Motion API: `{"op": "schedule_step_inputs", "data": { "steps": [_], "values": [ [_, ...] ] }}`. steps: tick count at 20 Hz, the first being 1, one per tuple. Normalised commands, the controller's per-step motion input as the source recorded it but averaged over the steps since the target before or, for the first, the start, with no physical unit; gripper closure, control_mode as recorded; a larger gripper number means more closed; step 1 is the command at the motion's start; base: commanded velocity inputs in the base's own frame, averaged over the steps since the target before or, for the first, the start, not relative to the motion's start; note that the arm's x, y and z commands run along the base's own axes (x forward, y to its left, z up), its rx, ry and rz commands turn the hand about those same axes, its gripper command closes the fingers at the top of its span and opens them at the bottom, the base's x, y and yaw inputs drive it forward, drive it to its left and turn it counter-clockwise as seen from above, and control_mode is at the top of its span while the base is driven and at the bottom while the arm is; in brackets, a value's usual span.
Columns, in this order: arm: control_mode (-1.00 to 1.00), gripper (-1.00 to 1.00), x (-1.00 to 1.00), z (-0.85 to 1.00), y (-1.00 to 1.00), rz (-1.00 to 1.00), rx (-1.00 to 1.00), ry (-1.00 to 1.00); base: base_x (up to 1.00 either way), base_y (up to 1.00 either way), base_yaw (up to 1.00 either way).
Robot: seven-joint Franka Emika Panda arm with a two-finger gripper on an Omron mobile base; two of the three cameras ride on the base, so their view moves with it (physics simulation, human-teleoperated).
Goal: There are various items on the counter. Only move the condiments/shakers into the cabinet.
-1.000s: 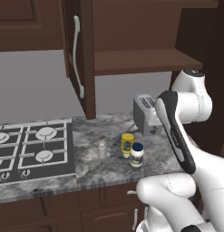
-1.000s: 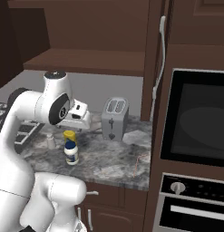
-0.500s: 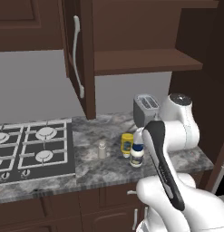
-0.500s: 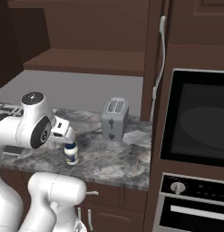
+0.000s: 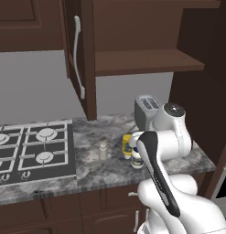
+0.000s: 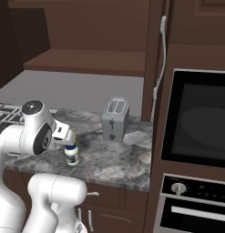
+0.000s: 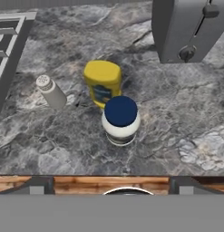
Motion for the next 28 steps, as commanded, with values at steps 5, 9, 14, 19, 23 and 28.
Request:
{"op": "schedule_step_inputs", "data": {
  "steps": [5,9,14,19,23,28],
  "values": [
    [-1.0,-1.0,0.24,-0.1,-0.09,0.0,0.0,-0.02,0.0,0.0,0.0],
    [-1.0,-1.0,0.34,-0.08,-0.02,0.0,0.0,0.0,0.0,0.0,0.0],
    [-1.0,-1.0,0.28,-0.23,0.0,0.0,-0.02,0.0,0.0,0.0,0.0],
    [-1.0,-1.0,0.02,-0.38,0.0,0.0,-0.01,0.0,0.0,0.0,0.0],
    [-1.0,-1.0,0.0,-0.36,0.0,0.0,0.0,0.0,0.0,0.0,0.0],
    [-1.0,-1.0,0.04,-0.19,0.0,0.0,0.0,0.0,0.0,0.0,0.0]
  ]
}}
